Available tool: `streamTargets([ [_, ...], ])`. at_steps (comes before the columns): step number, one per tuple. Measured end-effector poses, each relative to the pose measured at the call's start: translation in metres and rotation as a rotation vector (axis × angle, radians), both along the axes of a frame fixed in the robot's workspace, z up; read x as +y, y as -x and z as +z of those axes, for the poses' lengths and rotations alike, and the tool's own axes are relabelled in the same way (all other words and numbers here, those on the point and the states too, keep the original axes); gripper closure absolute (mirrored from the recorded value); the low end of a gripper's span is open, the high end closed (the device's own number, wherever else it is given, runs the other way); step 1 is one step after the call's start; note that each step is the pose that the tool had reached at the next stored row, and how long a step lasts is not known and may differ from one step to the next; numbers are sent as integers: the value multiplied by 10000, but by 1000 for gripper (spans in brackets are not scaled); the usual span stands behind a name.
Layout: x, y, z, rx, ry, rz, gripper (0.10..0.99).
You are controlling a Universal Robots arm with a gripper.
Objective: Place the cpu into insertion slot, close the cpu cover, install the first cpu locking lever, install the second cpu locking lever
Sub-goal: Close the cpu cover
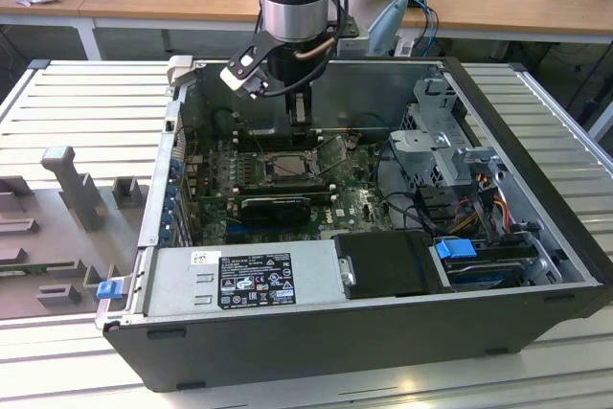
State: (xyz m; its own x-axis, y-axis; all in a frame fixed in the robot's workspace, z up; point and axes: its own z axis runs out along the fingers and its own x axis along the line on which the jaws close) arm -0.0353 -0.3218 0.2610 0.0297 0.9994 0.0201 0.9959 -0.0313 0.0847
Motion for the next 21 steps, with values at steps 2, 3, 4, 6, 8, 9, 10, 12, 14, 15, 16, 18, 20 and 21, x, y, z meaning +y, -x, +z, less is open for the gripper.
streamTargets([
  [2,0,0,7,-1,-3,0,980],
  [3,0,0,9,-2,-3,0,980],
  [4,0,0,11,-1,-2,0,980],
  [6,0,0,15,-1,-3,0,980],
  [8,0,0,19,-1,-2,0,980],
  [9,0,0,21,0,-1,0,980],
  [10,0,0,24,0,-2,0,980],
  [12,0,0,28,0,-2,0,980],
  [14,0,0,31,1,-3,0,980],
  [15,0,0,34,2,-2,0,980],
  [16,0,0,36,2,-2,0,980],
  [18,0,0,39,3,-2,0,980],
  [20,0,0,45,4,-1,0,980],
  [21,0,0,49,5,1,0,980],
])
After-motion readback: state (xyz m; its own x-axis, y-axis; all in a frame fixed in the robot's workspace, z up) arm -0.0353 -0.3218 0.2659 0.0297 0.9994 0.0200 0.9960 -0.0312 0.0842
